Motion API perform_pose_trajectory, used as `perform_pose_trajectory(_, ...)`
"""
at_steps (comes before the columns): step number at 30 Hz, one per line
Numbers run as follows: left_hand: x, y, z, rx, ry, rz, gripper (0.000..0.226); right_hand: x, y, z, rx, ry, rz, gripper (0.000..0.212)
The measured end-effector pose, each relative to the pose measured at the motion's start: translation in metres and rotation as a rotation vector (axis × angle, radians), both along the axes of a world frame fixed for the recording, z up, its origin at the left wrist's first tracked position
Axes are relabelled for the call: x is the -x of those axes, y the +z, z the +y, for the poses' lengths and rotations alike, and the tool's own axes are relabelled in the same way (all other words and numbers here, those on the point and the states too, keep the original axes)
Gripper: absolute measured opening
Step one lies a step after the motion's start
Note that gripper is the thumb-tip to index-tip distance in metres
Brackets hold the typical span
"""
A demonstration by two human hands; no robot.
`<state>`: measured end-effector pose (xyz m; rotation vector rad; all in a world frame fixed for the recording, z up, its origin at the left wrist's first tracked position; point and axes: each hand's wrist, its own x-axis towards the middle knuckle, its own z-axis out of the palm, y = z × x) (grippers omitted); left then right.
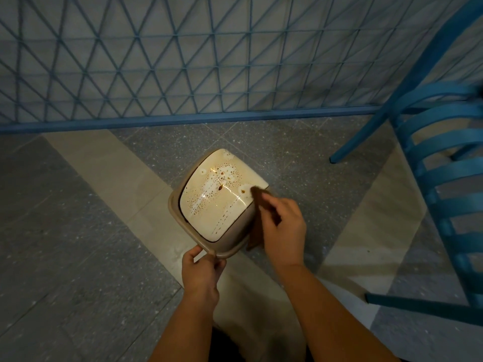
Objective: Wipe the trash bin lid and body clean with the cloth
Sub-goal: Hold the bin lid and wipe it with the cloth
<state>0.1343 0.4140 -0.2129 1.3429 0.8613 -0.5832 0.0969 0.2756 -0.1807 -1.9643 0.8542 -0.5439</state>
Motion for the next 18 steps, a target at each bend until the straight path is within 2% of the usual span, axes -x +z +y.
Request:
perform_pose_trajectory(2, 0.001, 0.0, 0.0, 0.003, 0.0, -0.014, 0.043, -0.008, 0.002, -0.005, -0.127, -0.129, 0.002, 0.03)
perform_pose_trajectory(4, 0.001, 0.0, -0.002, 0.01, 0.014, -0.021, 0.044, -0.004, 0.0, 0.003, -0.177, -0.136, 0.005, 0.031)
perform_pose_trajectory(6, 0.002, 0.002, -0.004, 0.021, 0.026, -0.028, 0.045, 0.01, -0.008, 0.021, -0.169, -0.024, 0.033, 0.033)
perform_pose_trajectory(9, 0.003, 0.003, -0.004, 0.011, 0.006, -0.041, 0.042, 0.029, -0.021, 0.044, -0.037, 0.259, 0.104, 0.035)
perform_pose_trajectory(11, 0.002, 0.002, -0.001, 0.001, -0.02, -0.042, 0.041, 0.026, -0.022, 0.042, -0.001, 0.288, 0.116, 0.035)
perform_pose_trajectory(16, -0.01, 0.001, 0.008, -0.025, -0.067, -0.037, 0.042, -0.003, 0.0, 0.012, -0.257, -0.091, -0.023, 0.029)
perform_pose_trajectory(18, -0.014, 0.001, 0.012, -0.029, -0.073, -0.045, 0.041, -0.005, -0.006, 0.006, -0.348, -0.186, -0.019, 0.028)
